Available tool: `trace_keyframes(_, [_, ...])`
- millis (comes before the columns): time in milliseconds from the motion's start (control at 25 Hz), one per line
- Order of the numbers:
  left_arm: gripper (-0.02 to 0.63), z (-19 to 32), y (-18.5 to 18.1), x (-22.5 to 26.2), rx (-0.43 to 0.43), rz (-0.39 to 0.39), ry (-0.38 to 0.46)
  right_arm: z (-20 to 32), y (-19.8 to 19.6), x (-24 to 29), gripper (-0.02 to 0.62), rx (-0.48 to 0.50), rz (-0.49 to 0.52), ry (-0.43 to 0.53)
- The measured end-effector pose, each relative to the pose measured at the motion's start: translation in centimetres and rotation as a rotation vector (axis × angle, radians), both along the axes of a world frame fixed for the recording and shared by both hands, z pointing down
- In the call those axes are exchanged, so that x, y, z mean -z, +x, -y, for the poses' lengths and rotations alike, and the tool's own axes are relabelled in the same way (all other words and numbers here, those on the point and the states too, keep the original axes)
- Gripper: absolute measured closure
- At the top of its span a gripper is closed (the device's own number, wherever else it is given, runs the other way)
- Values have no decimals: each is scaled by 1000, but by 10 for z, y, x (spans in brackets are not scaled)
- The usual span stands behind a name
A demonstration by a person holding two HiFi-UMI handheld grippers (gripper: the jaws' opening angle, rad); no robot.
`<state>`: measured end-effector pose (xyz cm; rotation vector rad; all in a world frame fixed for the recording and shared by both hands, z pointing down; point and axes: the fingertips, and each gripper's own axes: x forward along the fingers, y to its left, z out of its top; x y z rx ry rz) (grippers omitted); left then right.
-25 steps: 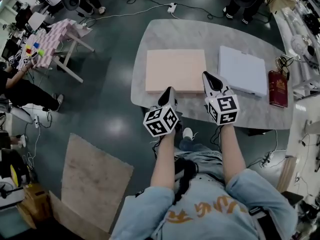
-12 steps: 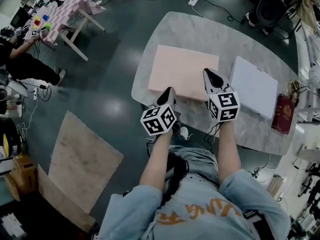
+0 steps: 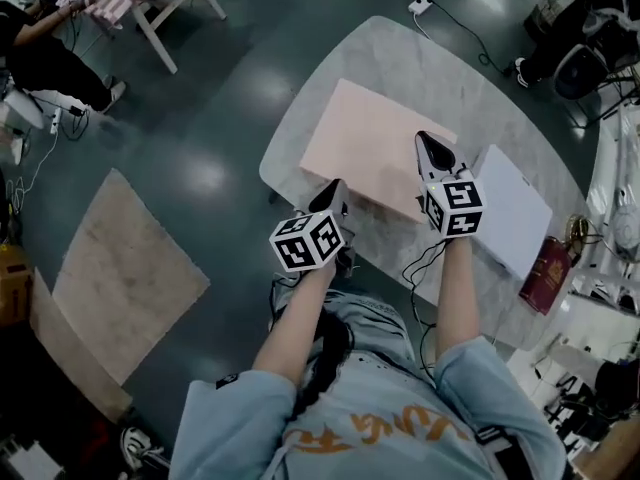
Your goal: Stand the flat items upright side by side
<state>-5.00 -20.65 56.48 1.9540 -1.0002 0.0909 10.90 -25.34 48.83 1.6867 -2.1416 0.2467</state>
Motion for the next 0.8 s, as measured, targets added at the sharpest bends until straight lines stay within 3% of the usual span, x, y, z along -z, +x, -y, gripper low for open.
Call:
trace_keyframes(240, [589,-5,-7,-14,52,-20,-80,26,-10,-13,592,119,-51,-62])
trace_keyframes(360, [572,-5,-9,-22,78,-69,-135,36,-16,-22,592,157,-66,-94])
trace_keyframes(520, [512,-5,-8,-29,86,-102,-180,52,-18,-29,589,169,-84,-101])
trace_keyframes(800, [430,6,-5,-37,66,-104,-225,84,-29,-49,514,256,-58,-179])
